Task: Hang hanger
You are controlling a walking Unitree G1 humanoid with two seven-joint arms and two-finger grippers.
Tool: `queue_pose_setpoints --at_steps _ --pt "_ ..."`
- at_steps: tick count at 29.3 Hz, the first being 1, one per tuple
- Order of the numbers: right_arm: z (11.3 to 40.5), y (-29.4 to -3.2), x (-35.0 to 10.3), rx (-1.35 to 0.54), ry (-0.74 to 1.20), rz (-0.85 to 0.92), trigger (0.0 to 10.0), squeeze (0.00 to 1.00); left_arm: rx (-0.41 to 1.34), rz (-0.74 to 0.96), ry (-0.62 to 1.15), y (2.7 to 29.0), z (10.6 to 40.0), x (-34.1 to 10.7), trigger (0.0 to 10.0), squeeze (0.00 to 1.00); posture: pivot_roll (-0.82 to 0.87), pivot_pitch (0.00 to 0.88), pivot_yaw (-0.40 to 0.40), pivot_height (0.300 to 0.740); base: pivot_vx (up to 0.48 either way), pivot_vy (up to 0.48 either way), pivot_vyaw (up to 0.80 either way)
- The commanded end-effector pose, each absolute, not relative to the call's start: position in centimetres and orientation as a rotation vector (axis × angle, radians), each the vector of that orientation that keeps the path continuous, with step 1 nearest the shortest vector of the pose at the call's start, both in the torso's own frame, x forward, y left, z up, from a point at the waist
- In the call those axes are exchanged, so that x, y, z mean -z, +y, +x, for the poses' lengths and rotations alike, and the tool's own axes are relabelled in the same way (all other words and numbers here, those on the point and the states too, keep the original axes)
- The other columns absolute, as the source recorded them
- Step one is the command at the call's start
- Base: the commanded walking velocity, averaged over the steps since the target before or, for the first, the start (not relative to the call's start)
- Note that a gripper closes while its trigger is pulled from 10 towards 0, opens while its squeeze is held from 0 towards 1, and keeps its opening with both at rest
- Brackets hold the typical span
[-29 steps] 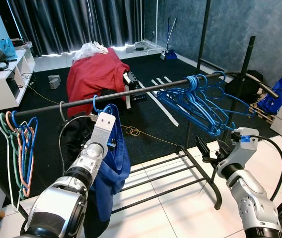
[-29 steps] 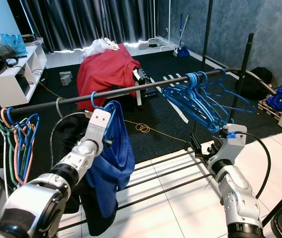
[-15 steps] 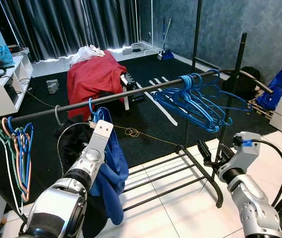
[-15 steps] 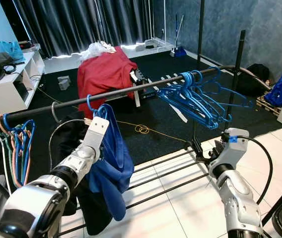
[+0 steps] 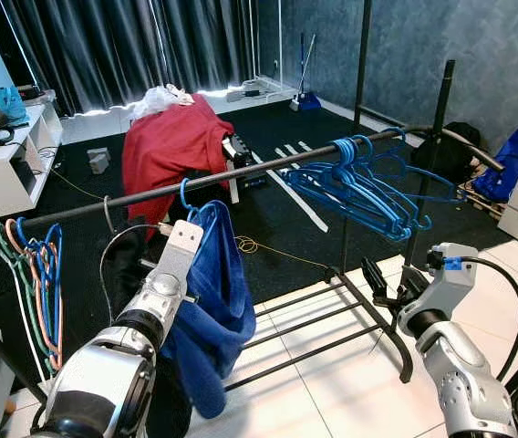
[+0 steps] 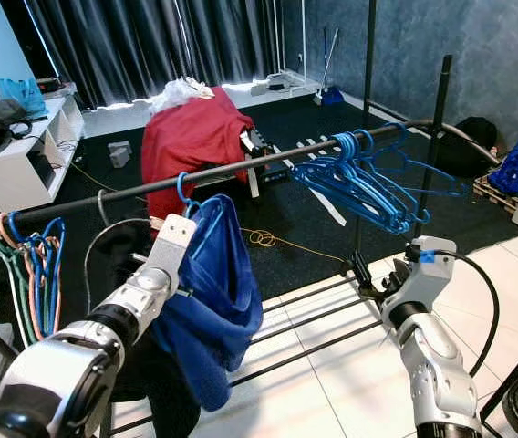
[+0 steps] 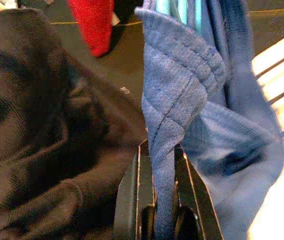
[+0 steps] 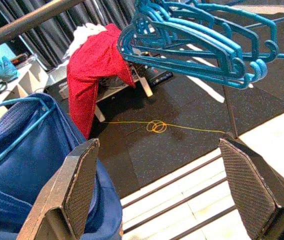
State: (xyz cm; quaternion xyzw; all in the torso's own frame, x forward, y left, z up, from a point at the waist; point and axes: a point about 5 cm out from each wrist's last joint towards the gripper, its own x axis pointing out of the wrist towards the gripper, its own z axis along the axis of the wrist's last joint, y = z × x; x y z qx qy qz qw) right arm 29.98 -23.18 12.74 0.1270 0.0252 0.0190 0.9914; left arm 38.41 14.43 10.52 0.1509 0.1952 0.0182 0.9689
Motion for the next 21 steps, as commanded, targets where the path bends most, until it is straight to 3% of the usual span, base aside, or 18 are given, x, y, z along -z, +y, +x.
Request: queue_pose_setpoints --at_steps 1,2,6,11,15,21 --pt "30.1 -22.7 -12.7 -0.049 0.047 0.278 10.0 0.00 -0.046 0.160 0.339 15.0 38.8 -11.4 0.0 0.00 -0.23 0.000 0.093 0.740 0.000 0.000 0.00" --pt "30.1 -22.7 -12.8 -0.051 0.045 0.280 10.0 0.00 -0.040 0.059 0.283 15.7 39.0 -12.0 0.0 0.00 -0.22 0.000 0.089 0.740 0.000 0.000 0.00" --pt "30.1 -22.8 -12.9 -0.057 0.046 0.285 10.0 0.00 -0.030 0.000 0.214 17.0 38.9 -12.6 0.0 0.00 -0.20 0.000 0.083 0.740 0.000 0.000 0.00" --pt "30.2 -22.7 -13.0 -0.067 0.048 0.290 10.0 0.00 -0.019 0.057 0.170 18.8 38.2 -12.4 0.0 0.00 -0.19 0.000 0.075 0.740 0.000 0.000 0.00" --pt "30.7 -22.7 -13.5 -0.079 0.031 0.307 10.0 0.00 0.033 0.209 0.105 22.7 35.7 -11.9 0.0 0.00 -0.16 0.000 0.067 0.740 0.000 0.000 0.00" --pt "30.8 -22.9 -13.8 -0.085 0.019 0.307 10.0 0.00 0.161 0.325 0.048 23.7 33.4 -11.4 0.0 0.00 -0.15 0.000 0.067 0.740 0.000 0.000 0.00"
